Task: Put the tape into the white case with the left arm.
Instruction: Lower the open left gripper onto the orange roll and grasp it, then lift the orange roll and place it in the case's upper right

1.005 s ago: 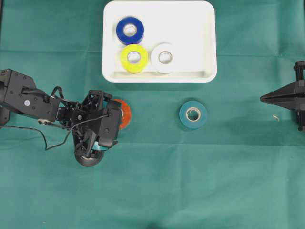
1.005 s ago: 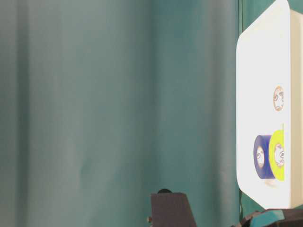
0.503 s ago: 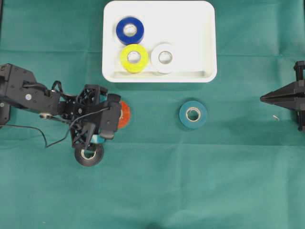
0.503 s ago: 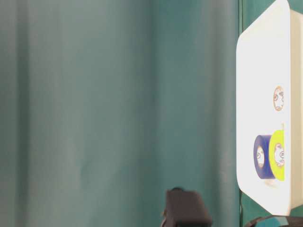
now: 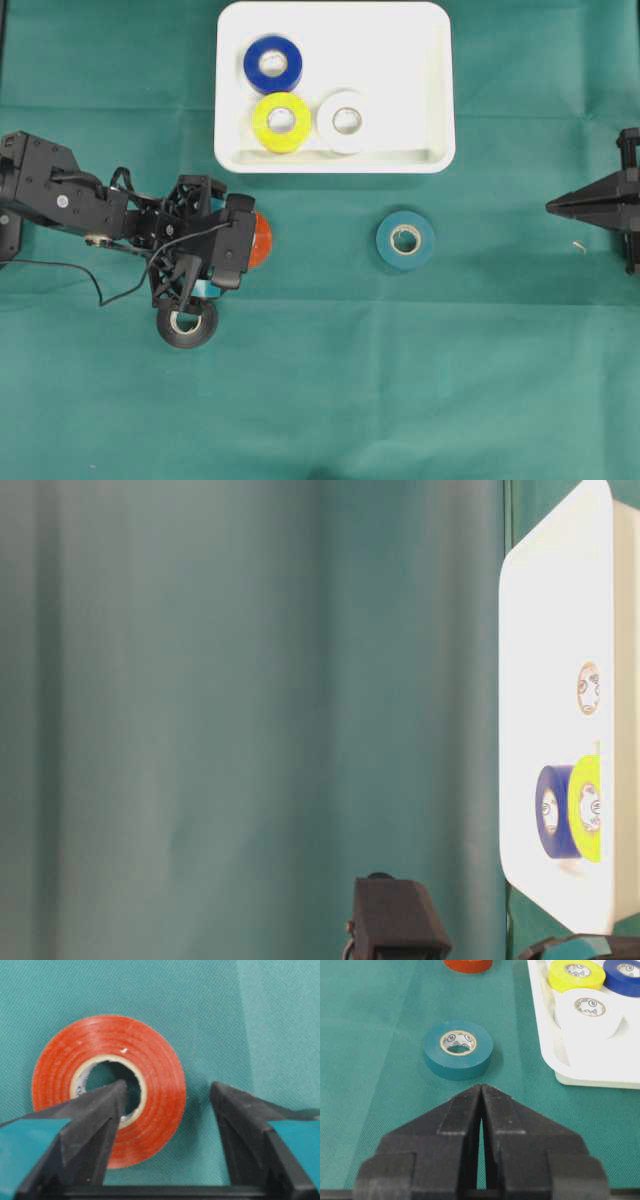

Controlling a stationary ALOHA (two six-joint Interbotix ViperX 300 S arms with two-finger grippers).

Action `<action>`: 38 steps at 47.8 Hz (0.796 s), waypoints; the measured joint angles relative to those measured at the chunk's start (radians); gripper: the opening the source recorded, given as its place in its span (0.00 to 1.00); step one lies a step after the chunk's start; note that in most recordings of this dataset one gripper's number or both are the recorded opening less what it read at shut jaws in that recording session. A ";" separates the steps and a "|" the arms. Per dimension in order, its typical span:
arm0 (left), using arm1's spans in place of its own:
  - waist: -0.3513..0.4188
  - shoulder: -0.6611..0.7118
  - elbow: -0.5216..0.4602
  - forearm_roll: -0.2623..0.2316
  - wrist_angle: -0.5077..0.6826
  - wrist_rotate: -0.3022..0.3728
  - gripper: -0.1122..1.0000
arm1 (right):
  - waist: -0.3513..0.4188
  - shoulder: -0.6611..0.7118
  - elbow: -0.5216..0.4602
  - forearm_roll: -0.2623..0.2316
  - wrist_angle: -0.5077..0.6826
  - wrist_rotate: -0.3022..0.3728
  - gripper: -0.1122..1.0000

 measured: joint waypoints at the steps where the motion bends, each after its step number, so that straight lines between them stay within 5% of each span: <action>1: 0.000 0.000 0.000 0.000 0.000 -0.002 0.65 | 0.000 0.000 0.000 -0.002 0.000 0.000 0.02; 8: 0.005 0.000 -0.005 0.000 0.003 -0.008 0.33 | 0.000 0.000 0.000 0.000 0.000 0.000 0.02; 38: -0.048 -0.035 -0.048 0.000 0.014 -0.005 0.33 | 0.000 0.000 0.000 0.000 0.000 0.000 0.02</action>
